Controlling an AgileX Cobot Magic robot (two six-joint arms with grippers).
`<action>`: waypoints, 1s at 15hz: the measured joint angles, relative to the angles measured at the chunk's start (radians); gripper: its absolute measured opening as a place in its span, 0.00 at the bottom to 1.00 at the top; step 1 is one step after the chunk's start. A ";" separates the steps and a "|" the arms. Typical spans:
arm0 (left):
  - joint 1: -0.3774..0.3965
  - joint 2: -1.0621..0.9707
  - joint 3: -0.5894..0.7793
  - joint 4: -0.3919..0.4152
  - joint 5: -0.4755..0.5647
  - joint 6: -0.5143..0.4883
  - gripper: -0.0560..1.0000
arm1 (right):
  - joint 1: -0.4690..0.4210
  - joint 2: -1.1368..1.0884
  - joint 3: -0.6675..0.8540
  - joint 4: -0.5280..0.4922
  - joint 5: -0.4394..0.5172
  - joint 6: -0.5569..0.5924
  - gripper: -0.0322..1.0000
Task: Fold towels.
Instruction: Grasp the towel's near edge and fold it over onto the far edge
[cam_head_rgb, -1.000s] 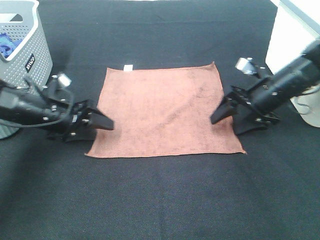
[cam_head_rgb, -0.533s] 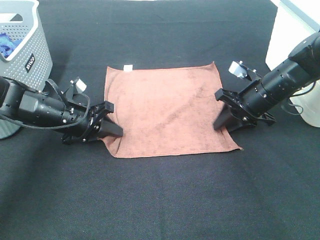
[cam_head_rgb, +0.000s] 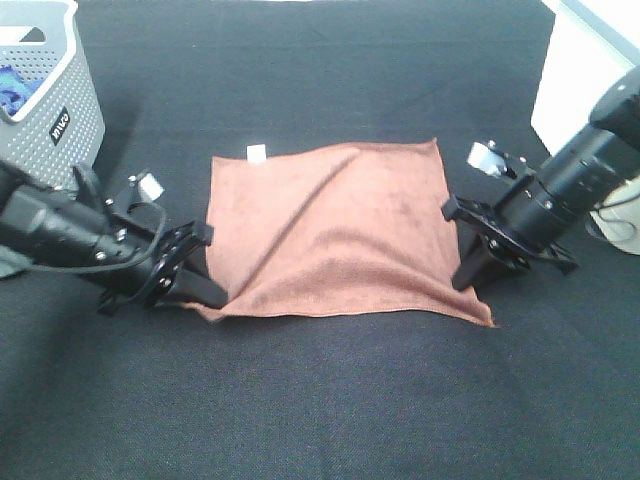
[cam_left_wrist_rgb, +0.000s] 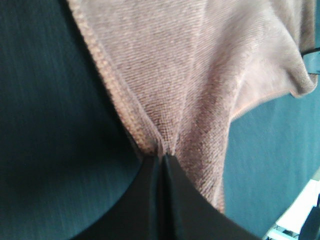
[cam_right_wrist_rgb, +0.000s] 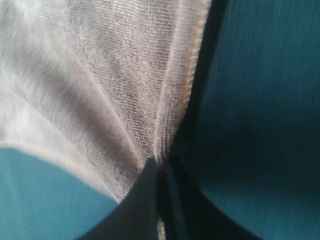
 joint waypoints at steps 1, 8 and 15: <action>0.000 -0.033 0.040 0.015 -0.004 -0.001 0.05 | 0.002 -0.030 0.049 -0.001 -0.006 0.006 0.03; -0.002 -0.174 0.203 0.099 -0.041 -0.027 0.05 | 0.002 -0.171 0.206 -0.010 -0.059 0.013 0.03; -0.003 -0.177 -0.006 0.034 -0.186 0.025 0.05 | 0.004 -0.084 -0.086 0.034 -0.101 -0.033 0.03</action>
